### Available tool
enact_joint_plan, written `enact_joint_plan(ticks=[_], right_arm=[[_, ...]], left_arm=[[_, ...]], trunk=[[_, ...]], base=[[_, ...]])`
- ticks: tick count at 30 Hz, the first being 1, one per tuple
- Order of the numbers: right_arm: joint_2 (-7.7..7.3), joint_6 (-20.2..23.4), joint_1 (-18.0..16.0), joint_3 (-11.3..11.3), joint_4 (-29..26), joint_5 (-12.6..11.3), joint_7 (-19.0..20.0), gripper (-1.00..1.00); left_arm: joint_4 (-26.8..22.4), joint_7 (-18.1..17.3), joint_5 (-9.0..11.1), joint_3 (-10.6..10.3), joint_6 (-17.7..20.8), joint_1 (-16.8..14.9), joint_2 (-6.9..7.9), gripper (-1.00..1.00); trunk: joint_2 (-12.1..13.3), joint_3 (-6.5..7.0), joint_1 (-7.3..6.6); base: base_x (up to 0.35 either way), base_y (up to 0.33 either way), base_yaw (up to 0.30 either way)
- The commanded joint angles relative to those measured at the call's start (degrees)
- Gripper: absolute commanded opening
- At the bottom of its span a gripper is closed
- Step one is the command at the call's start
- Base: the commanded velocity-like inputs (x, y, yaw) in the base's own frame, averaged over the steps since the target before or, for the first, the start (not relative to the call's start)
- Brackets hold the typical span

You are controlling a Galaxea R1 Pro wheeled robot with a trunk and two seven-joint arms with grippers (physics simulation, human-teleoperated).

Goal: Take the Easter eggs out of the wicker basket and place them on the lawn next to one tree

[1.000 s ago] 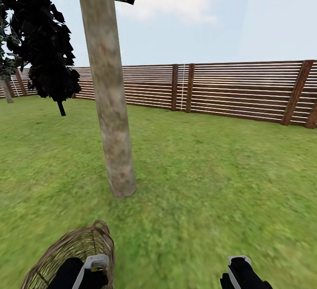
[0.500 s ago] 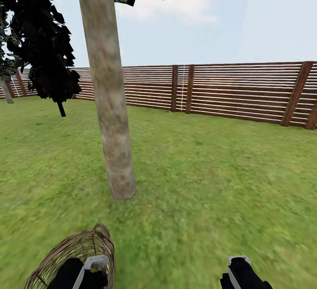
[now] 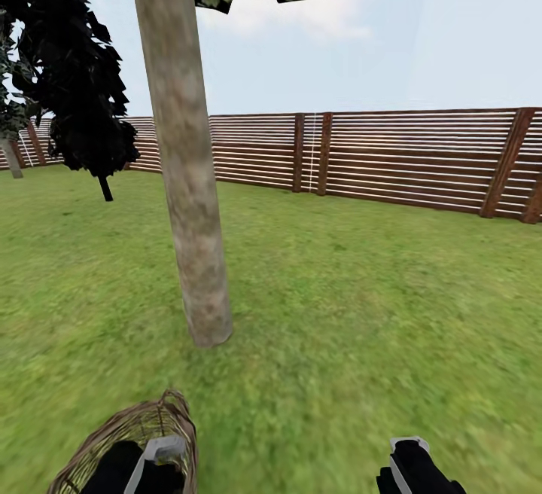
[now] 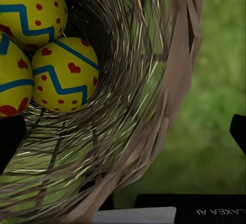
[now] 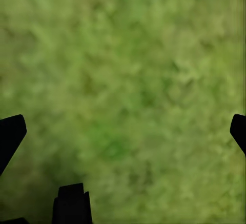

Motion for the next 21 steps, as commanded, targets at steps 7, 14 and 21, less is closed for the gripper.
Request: enact_joint_plan(ticks=[7, 14, 21], right_arm=[[0.04, 0.3, 0.0, -0.2, -0.1, 0.5, 0.2, 1.00], [0.04, 0.3, 0.0, -0.3, -0.1, 0.5, 0.2, 1.00], [-0.21, 0.3, 0.0, -0.3, -0.1, 0.5, 0.2, 1.00]], left_arm=[[-0.3, -0.7, -0.6, 0.6, 0.3, 0.0, 0.42, 1.00], [-0.4, -0.9, -0.3, 0.8, 0.4, 0.0, 4.35, 1.00], [-0.4, -4.6, -0.3, 1.3, 0.5, 0.0, 8.62, 1.00]], trunk=[[2.8, 1.20, -1.55], [5.6, 2.46, -3.09], [8.4, 3.72, -4.63]], base=[[0.000, 0.000, 0.000], [0.000, 0.000, 0.000], [0.000, 0.000, 0.000]])
